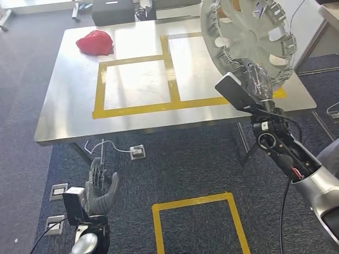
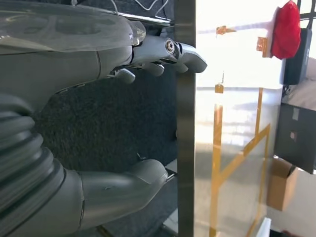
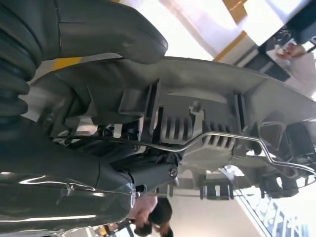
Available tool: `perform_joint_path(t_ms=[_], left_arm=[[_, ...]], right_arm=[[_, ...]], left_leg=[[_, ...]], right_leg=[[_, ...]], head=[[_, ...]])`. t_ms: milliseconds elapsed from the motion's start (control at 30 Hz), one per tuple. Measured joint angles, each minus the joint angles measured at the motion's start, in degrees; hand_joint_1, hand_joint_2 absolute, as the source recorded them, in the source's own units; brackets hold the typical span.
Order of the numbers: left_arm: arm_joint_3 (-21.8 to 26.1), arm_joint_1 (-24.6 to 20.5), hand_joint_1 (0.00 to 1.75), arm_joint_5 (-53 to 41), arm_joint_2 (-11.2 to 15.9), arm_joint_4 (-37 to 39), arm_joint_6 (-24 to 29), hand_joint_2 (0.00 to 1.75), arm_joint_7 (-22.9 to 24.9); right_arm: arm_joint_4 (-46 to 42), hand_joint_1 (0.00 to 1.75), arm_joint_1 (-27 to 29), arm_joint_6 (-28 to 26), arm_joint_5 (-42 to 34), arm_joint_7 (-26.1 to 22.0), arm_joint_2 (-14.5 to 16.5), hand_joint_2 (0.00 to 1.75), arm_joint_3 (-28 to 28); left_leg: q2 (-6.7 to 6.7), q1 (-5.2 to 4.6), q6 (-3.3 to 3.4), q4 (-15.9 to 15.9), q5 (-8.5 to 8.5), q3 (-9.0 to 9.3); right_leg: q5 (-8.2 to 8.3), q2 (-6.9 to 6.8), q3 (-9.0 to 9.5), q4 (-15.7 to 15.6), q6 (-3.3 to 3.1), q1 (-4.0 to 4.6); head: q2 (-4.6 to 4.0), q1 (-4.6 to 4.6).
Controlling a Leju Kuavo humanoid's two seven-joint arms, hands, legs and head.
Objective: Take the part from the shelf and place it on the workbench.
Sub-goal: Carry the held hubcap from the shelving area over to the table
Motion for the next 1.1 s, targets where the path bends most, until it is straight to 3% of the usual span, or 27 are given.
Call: perform_joint_path(t_ms=[67, 133, 167, 200, 233, 267, 333, 400, 467, 533, 567, 633, 667, 700, 733, 800, 833, 867, 900, 1000, 1067, 1100], left_arm=[[-0.03, -0.2, 0.0, -0.02, 0.0, 0.05, 0.0, 1.75, 0.0], [-0.09, -0.27, 0.0, -0.02, 0.01, 0.22, 0.0, 1.75, 0.0], [-0.13, -0.22, 0.0, -0.01, 0.02, 0.33, 0.0, 1.75, 0.0], [-0.15, -0.16, 0.0, -0.01, 0.04, 0.43, 0.0, 1.75, 0.0], [-0.16, -0.12, 0.0, -0.01, 0.05, 0.5, -0.01, 1.75, 0.0], [-0.17, -0.14, 0.0, -0.01, 0.06, 0.53, -0.03, 1.75, 0.0], [-0.17, -0.2, 0.0, 0.01, 0.13, 0.54, -0.13, 1.75, 0.0], [-0.19, -0.27, 0.0, 0.04, 0.21, 0.55, -0.25, 1.75, -0.02], [-0.19, -0.38, 0.0, 0.1, 0.19, 0.54, -0.33, 1.75, -0.03], [-0.21, -0.48, 0.0, 0.14, 0.11, 0.55, -0.38, 1.75, -0.04], [-0.27, -0.51, 0.0, 0.14, 0.05, 0.58, -0.4, 1.75, -0.05], [-0.51, -0.42, 0.0, 0.14, -0.01, 0.78, -0.44, 1.75, -0.04], [-0.62, -0.29, 0.0, 0.15, -0.01, 0.93, -0.44, 1.75, -0.03], [-0.69, -0.15, 0.0, 0.15, 0.0, 1.08, -0.44, 1.75, -0.02], [-0.71, -0.05, 0.0, 0.16, 0.0, 1.21, -0.44, 1.75, -0.01], [-0.74, -0.04, 0.0, 0.16, -0.02, 1.34, -0.47, 1.75, 0.0], [-0.75, -0.12, 0.0, 0.15, 0.0, 1.37, -0.49, 1.75, -0.01], [-0.77, -0.16, 0.0, 0.13, 0.02, 1.38, -0.51, 1.75, -0.03], [-0.8, -0.17, 0.0, 0.11, 0.05, 1.39, -0.53, 1.75, -0.03], [-0.87, -0.22, 0.0, -0.02, 0.15, 1.4, -0.55, 1.75, -0.02], [-0.87, -0.41, 0.0, -0.12, 0.2, 1.43, -0.55, 1.75, -0.02], [-0.87, -0.45, 0.0, -0.16, 0.21, 1.46, -0.55, 1.75, -0.02]], right_arm=[[0.19, 1.75, 0.03, -0.02, -0.18, 0.14, 0.01, 1.75, -0.01], [0.37, 1.75, 0.14, -0.02, -0.2, 0.1, 0.02, 1.75, 0.06], [0.48, 1.75, 0.29, -0.02, -0.19, 0.05, 0.02, 1.75, 0.11], [0.6, 1.75, 0.49, -0.02, -0.2, 0.04, 0.03, 1.75, 0.16], [0.69, 1.75, 0.69, -0.02, -0.21, 0.07, 0.03, 1.75, 0.2], [0.75, 1.75, 0.82, -0.02, -0.22, 0.12, 0.03, 1.75, 0.21], [0.89, 1.75, 0.83, -0.05, -0.24, 0.18, 0.08, 1.75, 0.27], [1.03, 1.75, 0.72, -0.14, -0.22, 0.13, 0.16, 1.75, 0.35], [1.06, 1.75, 0.75, -0.2, -0.24, 0.12, 0.21, 1.75, 0.38], [1.13, 1.75, 0.93, -0.19, -0.31, 0.2, 0.23, 1.75, 0.27], [1.23, 1.75, 0.99, -0.18, -0.33, 0.22, 0.22, 1.75, 0.27], [1.52, 1.75, 1.12, -0.16, -0.28, 0.18, 0.22, 1.75, 0.45], [1.66, 1.75, 1.19, -0.15, -0.25, 0.14, 0.22, 1.75, 0.54], [1.79, 1.75, 1.26, -0.15, -0.22, 0.11, 0.22, 1.75, 0.6], [1.9, 1.75, 1.29, -0.15, -0.25, 0.13, 0.22, 1.75, 0.63], [2.04, 1.75, 1.3, -0.14, -0.31, 0.19, 0.22, 1.75, 0.66], [2.1, 1.75, 1.23, -0.12, -0.31, 0.19, 0.23, 1.75, 0.73], [2.14, 1.75, 1.12, -0.11, -0.29, 0.16, 0.24, 1.75, 0.79], [2.18, 1.75, 1.03, -0.12, -0.27, 0.11, 0.25, 1.75, 0.85], [2.26, 1.75, 0.97, -0.14, -0.35, 0.27, 0.28, 1.75, 0.96], [2.37, 1.75, 1.17, -0.16, -0.41, 0.45, 0.27, 1.75, 0.95], [2.43, 1.75, 1.39, -0.17, -0.39, 0.44, 0.27, 1.75, 0.97]], left_leg=[[0.63, -0.04, -0.22, 5.09, -2.07, -2.71], [0.92, -0.26, -0.13, 13.38, -4.63, -7.73], [0.94, -0.44, 0.13, 16.25, -4.96, -9.83], [0.93, -0.7, 0.62, 17.0, -4.07, -10.95], [0.91, -1.09, 1.38, 15.45, -1.99, -10.98], [0.85, -1.65, 2.38, 11.81, 0.92, -10.0], [0.71, -2.99, 5.01, 3.97, 5.45, -7.19], [0.63, -4.14, 6.68, 0.08, 6.46, -5.45], [0.69, -4.32, 6.98, -2.04, 6.28, -4.17], [0.78, -3.58, 6.7, -4.81, 6.26, -2.17], [0.81, -3.1, 6.43, -5.93, 6.2, -1.17], [0.78, -2.54, 5.87, -6.57, 5.65, 0.07], [0.76, -2.25, 5.51, -6.48, 5.21, 0.53], [0.73, -1.94, 5.08, -6.25, 4.66, 0.99], [0.69, -1.58, 4.61, -5.85, 4.04, 1.42], [0.59, -0.79, 3.47, -4.31, 2.51, 1.86], [0.5, -0.66, 2.88, -3.19, 1.76, 1.65], [0.41, -0.66, 2.41, -2.08, 1.21, 1.14], [0.33, -0.82, 2.07, -1.33, 0.91, 0.61], [0.4, -1.07, 1.53, -0.39, 0.29, -0.53], [0.84, -0.95, 0.9, 3.3, -1.88, -2.31], [1.06, -0.9, 0.59, 6.85, -3.45, -4.0]], right_leg=[[-0.33, 0.02, 0.37, -0.1, -0.75, 0.1], [-0.78, 0.02, 0.81, -0.13, -1.31, 0.53], [-1.1, 0.03, 1.18, -0.14, -1.55, 0.87], [-1.46, 0.05, 1.68, -0.15, -1.75, 1.27], [-1.85, 0.09, 2.26, -0.19, -1.92, 1.69], [-2.24, 0.12, 2.88, -0.27, -2.06, 2.09], [-2.79, 0.19, 3.78, -0.72, -2.27, 2.4], [-2.91, 0.21, 4.09, -1.39, -1.99, 1.92], [-2.96, 0.22, 4.48, -2.34, -1.51, 1.69], [-4.02, 0.14, 4.4, -1.56, -1.26, 1.97], [-5.29, 0.11, 3.49, 0.69, -1.09, 2.05], [-8.26, 0.07, -0.13, 8.25, -0.46, 1.76], [-8.86, 0.05, -1.98, 11.44, 0.01, 1.51], [-8.28, 0.0, -3.16, 12.87, 0.53, 1.17], [-6.44, -0.1, -3.38, 12.04, 1.13, 0.76], [-1.13, -0.47, -1.64, 5.4, 2.67, -0.05], [0.41, -0.57, -0.46, 2.3, 3.24, -0.29], [0.83, -0.56, 0.38, 0.3, 3.19, -0.38], [0.25, -0.43, 0.63, -0.19, 2.82, -0.32], [-0.66, -0.1, 0.11, 0.4, 1.05, -0.38], [-1.03, -0.06, 0.41, 0.36, 0.27, -0.56], [-1.22, -0.03, 0.82, 0.2, -0.09, -0.49]], head=[[0.0, -0.73], [0.0, -1.43], [0.0, -1.59], [0.0, -1.7], [0.0, -1.78], [0.0, -1.83], [0.0, -1.43], [0.0, -1.11], [0.0, -1.62], [0.0, -1.73], [0.0, -1.46], [0.0, -0.8], [0.0, -0.55], [0.0, -0.37], [0.0, -0.21], [0.0, 0.04], [0.0, 0.38], [0.01, 0.71], [0.01, 0.72], [0.0, -0.14], [0.0, -0.74], [0.0, -1.1]])
